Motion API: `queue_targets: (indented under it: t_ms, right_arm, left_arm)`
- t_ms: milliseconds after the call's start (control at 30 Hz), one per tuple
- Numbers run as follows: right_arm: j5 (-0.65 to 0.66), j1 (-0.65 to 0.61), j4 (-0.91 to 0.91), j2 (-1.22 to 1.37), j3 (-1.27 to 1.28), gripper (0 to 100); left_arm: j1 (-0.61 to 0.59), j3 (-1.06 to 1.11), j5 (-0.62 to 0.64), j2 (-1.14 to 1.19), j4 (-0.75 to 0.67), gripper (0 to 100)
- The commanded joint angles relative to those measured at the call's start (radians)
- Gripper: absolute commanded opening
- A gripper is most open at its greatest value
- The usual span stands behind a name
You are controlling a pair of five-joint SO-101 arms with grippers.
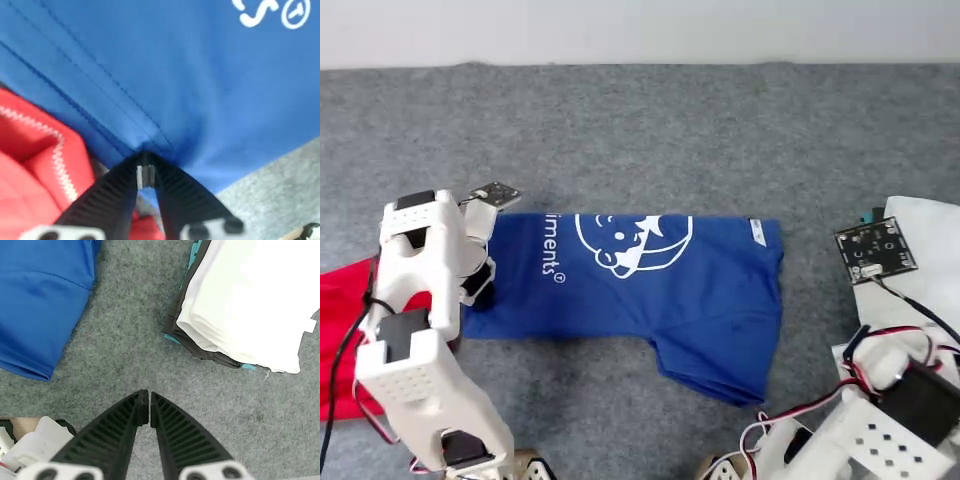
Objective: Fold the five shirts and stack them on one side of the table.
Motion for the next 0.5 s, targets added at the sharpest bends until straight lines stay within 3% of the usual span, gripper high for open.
queue_targets:
  t_ms: [0, 267, 467]
  right_arm:
    - [0.002, 0.010, 0.031, -0.013, -0.008, 1.1]
    - [0.002, 0.012, 0.033, -0.013, -0.012, 1.1]
    - [0.003, 0.070, 0.038, -0.019, -0.018, 0.9]
  left_arm:
    - [-0.015, -0.005, -0.006, -0.112, 0.040, 1]
    - [0.054, -0.002, 0.005, -0.351, 0.049, 2]
    - [0.311, 0.001, 0.086, -0.509, 0.118, 2]
